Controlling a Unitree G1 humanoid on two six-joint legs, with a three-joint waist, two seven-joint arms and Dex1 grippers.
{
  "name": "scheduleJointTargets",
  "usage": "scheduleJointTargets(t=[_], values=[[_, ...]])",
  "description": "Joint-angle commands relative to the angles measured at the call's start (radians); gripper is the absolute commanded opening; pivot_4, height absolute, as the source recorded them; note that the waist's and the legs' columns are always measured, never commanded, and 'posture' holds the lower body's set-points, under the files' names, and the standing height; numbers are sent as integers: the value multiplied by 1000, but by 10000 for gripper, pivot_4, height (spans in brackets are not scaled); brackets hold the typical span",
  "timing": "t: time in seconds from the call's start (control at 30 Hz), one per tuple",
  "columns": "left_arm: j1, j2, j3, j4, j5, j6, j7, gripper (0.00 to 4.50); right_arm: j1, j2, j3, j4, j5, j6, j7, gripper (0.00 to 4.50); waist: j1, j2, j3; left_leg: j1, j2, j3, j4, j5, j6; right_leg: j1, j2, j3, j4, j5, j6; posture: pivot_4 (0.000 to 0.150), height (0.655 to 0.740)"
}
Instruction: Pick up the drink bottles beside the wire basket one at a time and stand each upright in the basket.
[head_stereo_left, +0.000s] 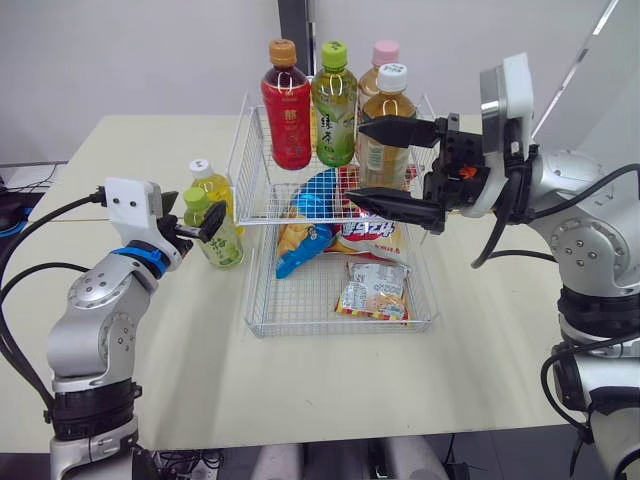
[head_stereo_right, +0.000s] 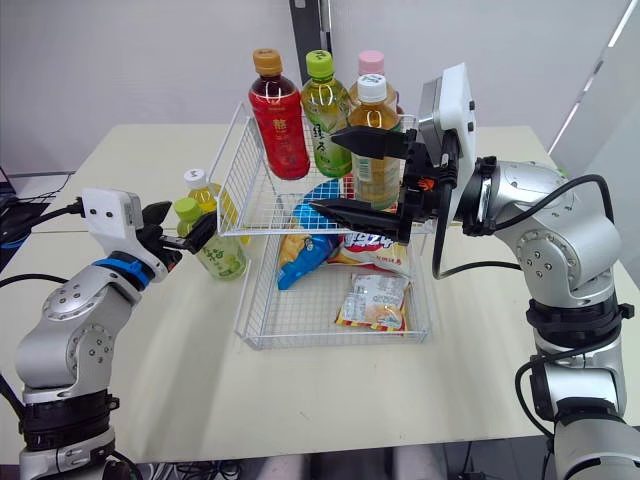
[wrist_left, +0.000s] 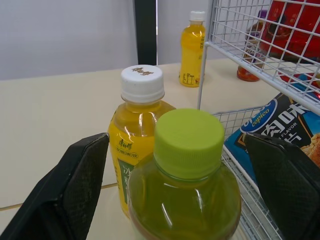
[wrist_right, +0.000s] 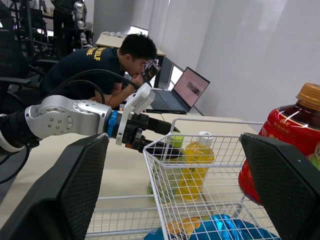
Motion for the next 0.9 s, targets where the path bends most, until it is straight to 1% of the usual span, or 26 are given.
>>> scheduleJointTargets(t=[0.03,0.1,0.23,0.3,0.47,0.63,0.73,0.8,0.9], values=[[-25,-5,-2,-1,8,-35,1,44602,-6,-10,-19,-29,8,3,-10,45000,0,0,0,0,0,0,0,0,0,0,0,0,0,0,0,1500,7400],[-31,-4,-8,11,11,-40,-4,44602,-8,-9,-19,-30,7,5,-13,45000,0,0,0,0,0,0,0,0,0,0,0,0,0,0,0,1500,7400],[-43,4,-8,49,23,-43,-1,36846,-10,-5,-20,-31,5,7,-24,45000,0,0,0,0,0,0,0,0,0,0,0,0,0,0,0,1500,7400],[-46,5,-8,57,25,-46,-5,29717,-9,-4,-22,-32,6,8,-29,45000,0,0,0,0,0,0,0,0,0,0,0,0,0,0,0,1500,7400],[-53,3,-18,63,26,-57,-21,14102,-7,-7,-16,-33,2,11,-31,45000,0,0,0,0,0,0,0,0,0,0,0,0,0,0,0,1500,7400],[-47,3,-13,53,23,-51,-25,13554,-7,-7,-16,-34,3,13,-33,45000,0,0,0,0,0,0,0,0,0,0,0,0,0,0,0,1500,7400],[-43,28,13,21,-1,-67,-65,13554,-7,-6,-14,-32,-2,9,-35,45000,0,0,0,0,0,0,0,0,0,0,0,0,0,0,0,1500,7400],[-58,64,42,-16,-56,-33,-109,13554,-8,-6,-12,-29,-5,7,-34,45000,0,0,0,0,0,0,0,0,0,0,0,0,0,0,0,1500,7400],[-71,159,85,-51,-126,45,-175,13554,-9,-4,-10,-24,-6,4,-33,45000,-2,0,1,-2,0,-1,0,0,0,-2,0,-1,-1,0,0,1500,7400]])
